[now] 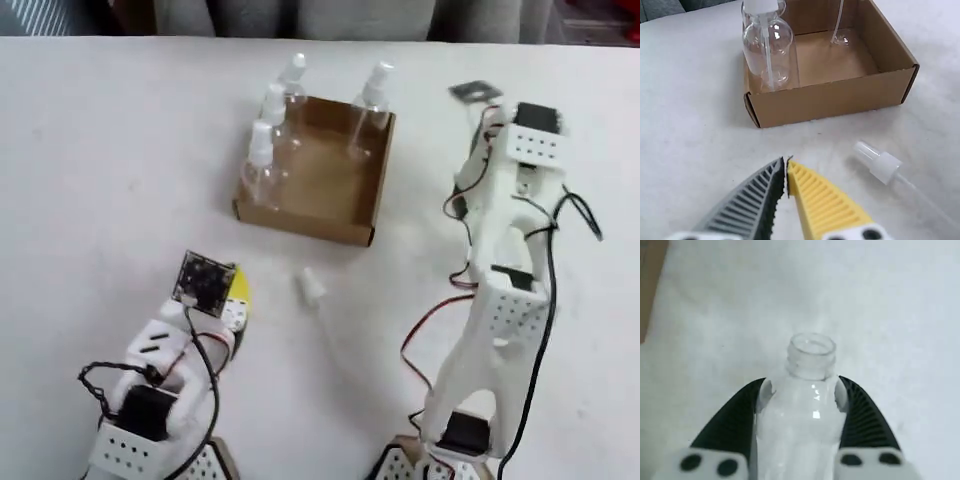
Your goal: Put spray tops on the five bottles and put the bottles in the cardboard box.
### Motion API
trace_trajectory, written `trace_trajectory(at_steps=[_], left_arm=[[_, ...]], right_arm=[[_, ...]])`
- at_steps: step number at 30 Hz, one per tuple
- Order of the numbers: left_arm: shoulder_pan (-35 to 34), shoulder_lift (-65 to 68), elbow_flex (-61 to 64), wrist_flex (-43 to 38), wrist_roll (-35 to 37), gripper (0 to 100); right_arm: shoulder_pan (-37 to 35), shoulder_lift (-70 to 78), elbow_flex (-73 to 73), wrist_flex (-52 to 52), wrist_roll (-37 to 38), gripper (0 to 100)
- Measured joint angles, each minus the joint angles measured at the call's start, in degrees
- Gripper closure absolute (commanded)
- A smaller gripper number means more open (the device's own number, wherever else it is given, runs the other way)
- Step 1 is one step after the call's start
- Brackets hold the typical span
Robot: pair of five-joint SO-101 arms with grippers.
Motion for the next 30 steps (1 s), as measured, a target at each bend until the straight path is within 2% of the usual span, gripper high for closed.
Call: trace_trajectory(at_steps=[4,10,17,22,27,30], left_arm=[[0.0,0.0,0.0,0.0,0.0,98],[0.0,0.0,0.0,0.0,0.0,98],[-0.6,0.0,-0.4,-1.1,5.5,98],[-1.2,0.0,-3.3,0.1,6.6,98],[-1.1,1.2,-7.5,1.0,6.8,98],[-1.1,7.1,-11.7,0.0,6.8,98]], right_arm=[[2.4,-6.5,8.1,0.0,-7.9,95.8],[1.5,-14.9,23.4,-1.8,-14.1,97.4],[-1.7,-24.0,48.4,-18.5,-18.8,97.4],[-2.6,-28.0,62.0,-30.9,-19.8,97.4],[-2.5,-28.7,64.5,-34.6,-19.8,97.4],[-2.5,-28.8,65.1,-36.4,-19.8,97.4]])
